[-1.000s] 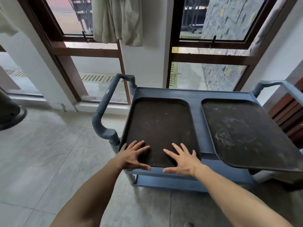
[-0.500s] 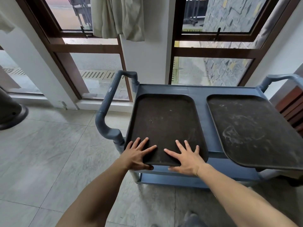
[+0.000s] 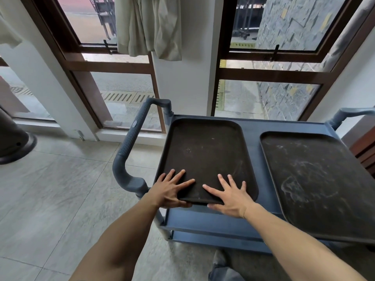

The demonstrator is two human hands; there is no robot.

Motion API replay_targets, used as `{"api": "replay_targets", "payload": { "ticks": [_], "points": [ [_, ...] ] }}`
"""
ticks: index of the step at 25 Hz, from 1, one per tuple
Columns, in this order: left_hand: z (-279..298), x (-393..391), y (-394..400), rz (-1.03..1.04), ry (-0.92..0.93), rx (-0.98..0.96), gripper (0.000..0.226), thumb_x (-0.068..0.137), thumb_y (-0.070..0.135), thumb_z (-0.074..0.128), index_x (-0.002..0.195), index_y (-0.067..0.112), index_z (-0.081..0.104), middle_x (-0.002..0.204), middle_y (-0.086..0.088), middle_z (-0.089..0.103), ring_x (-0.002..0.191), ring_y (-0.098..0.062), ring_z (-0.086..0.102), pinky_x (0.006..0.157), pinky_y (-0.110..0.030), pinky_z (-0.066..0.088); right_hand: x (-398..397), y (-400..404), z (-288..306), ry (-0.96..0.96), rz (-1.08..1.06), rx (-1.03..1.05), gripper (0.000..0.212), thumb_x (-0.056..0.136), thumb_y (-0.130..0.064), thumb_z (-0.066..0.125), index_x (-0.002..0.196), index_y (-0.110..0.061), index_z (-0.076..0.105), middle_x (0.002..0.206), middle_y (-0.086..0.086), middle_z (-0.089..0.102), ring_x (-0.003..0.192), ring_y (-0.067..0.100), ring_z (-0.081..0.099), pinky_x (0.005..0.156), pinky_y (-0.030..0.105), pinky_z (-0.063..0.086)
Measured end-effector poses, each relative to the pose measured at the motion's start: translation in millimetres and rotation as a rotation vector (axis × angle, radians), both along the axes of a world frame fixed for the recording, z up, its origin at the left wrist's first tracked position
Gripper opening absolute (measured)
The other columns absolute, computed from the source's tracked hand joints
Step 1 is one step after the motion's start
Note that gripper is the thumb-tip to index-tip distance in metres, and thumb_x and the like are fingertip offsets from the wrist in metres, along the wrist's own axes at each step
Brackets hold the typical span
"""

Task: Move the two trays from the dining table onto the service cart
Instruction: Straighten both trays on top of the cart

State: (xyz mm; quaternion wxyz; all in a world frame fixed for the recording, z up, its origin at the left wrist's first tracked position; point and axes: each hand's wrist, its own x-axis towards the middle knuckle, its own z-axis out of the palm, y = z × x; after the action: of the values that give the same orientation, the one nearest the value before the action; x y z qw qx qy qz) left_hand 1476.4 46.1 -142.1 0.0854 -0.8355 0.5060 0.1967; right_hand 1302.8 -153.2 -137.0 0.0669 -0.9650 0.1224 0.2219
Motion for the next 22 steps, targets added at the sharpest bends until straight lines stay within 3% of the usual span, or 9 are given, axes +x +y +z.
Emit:
{"api": "replay_targets", "payload": {
  "ticks": [6,11,17,22],
  "points": [
    [-8,21,-18,0.004,-0.019,0.011,0.09,0.077,0.088,0.034,0.148,0.058,-0.012,0.166,0.003,-0.019,0.153,-0.03,-0.014,0.123,-0.052,-0.001,26,-18,-10,0.013,0.004,0.0,0.07,0.087,-0.079,0.029,0.144,-0.063,-0.009,0.163,0.009,-0.017,0.146,0.042,-0.017,0.107,0.075,0.0],
    [-20,26,-27,-0.012,-0.045,0.012,0.094,0.065,0.093,0.012,0.147,0.057,-0.02,0.165,0.002,-0.024,0.152,-0.032,-0.017,0.123,-0.053,-0.001,32,-27,-19,0.015,0.008,-0.002,0.071,0.087,-0.078,0.029,0.144,-0.063,-0.01,0.162,0.009,-0.02,0.146,0.042,-0.019,0.107,0.075,-0.001],
    [-34,28,-26,0.007,-0.036,0.046,0.089,0.081,0.085,0.032,0.147,0.056,-0.02,0.163,0.003,-0.028,0.151,-0.031,-0.02,0.122,-0.054,-0.003,34,-22,-33,0.014,0.014,-0.044,0.072,0.087,-0.079,0.027,0.144,-0.062,-0.012,0.161,0.011,-0.022,0.144,0.044,-0.021,0.105,0.076,0.0],
    [-36,26,-24,0.047,0.002,0.03,0.093,0.077,0.087,0.034,0.149,0.055,-0.014,0.165,0.005,-0.024,0.152,-0.028,-0.019,0.122,-0.052,-0.003,33,-23,-29,0.054,-0.064,0.075,0.081,0.074,-0.09,0.024,0.145,-0.063,-0.004,0.162,0.003,-0.024,0.145,0.035,-0.025,0.108,0.074,-0.006]
  ]
}}
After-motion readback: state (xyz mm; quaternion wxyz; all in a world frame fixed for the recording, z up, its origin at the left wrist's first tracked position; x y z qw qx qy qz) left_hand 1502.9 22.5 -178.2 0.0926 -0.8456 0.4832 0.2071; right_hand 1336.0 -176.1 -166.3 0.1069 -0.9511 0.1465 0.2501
